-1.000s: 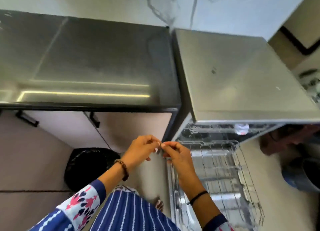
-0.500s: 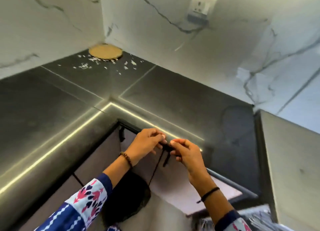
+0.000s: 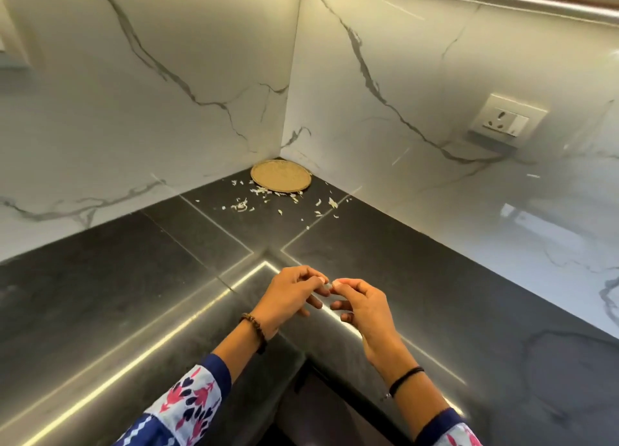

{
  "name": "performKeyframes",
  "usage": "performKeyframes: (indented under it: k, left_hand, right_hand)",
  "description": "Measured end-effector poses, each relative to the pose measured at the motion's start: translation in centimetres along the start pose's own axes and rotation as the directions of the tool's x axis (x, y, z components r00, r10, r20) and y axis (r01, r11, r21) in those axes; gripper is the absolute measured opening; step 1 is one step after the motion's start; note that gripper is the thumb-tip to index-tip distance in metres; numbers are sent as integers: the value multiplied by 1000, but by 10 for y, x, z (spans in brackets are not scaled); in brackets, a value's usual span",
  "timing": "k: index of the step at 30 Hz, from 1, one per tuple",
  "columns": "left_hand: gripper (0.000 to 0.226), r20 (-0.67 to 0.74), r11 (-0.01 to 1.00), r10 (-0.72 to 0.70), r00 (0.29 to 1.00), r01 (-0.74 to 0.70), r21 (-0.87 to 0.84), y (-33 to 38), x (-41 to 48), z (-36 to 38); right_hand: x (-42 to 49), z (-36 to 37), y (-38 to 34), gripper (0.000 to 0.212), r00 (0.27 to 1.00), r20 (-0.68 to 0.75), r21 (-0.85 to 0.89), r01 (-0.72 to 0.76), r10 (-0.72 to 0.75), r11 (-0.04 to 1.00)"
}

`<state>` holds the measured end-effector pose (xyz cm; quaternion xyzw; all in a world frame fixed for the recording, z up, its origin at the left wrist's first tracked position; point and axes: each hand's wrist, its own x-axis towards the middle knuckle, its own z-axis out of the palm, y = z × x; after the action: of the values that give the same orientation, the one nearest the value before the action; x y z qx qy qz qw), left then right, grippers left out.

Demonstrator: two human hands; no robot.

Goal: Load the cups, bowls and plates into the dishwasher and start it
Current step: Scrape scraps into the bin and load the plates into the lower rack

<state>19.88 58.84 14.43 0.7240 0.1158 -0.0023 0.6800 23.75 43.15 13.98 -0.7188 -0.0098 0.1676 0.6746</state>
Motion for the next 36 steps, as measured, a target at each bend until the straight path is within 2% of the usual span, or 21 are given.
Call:
performKeyframes:
  k: [9, 19, 22, 25, 29, 36]
  left_hand:
    - [16, -83, 998, -53, 995, 49, -48, 6, 67, -34]
    - [14, -213, 995, -100, 972, 92, -46, 10, 162, -55]
    - [12, -289, 994, -107, 951, 111, -2, 6, 196, -72]
    - [11, -368, 982, -74, 927, 133, 137, 2, 230, -92]
    - [26, -394, 948, -98, 914, 206, 243, -7, 278, -117]
    - [49, -500, 929, -100, 860, 260, 262, -11, 370, -161]
  right_hand:
    - [78, 11, -24, 13, 1000, 18, -12, -19, 19, 1000]
    - [194, 4, -50, 11, 990, 142, -136, 40, -20, 990]
    - [238, 14, -58, 12, 986, 167, -193, 56, -23, 980]
    - [289, 29, -62, 11, 983, 183, -241, 73, -29, 968]
    - [355, 48, -60, 12, 984, 176, -307, 79, -25, 949]
    - [465, 72, -52, 13, 995, 94, -332, 4, 29, 943]
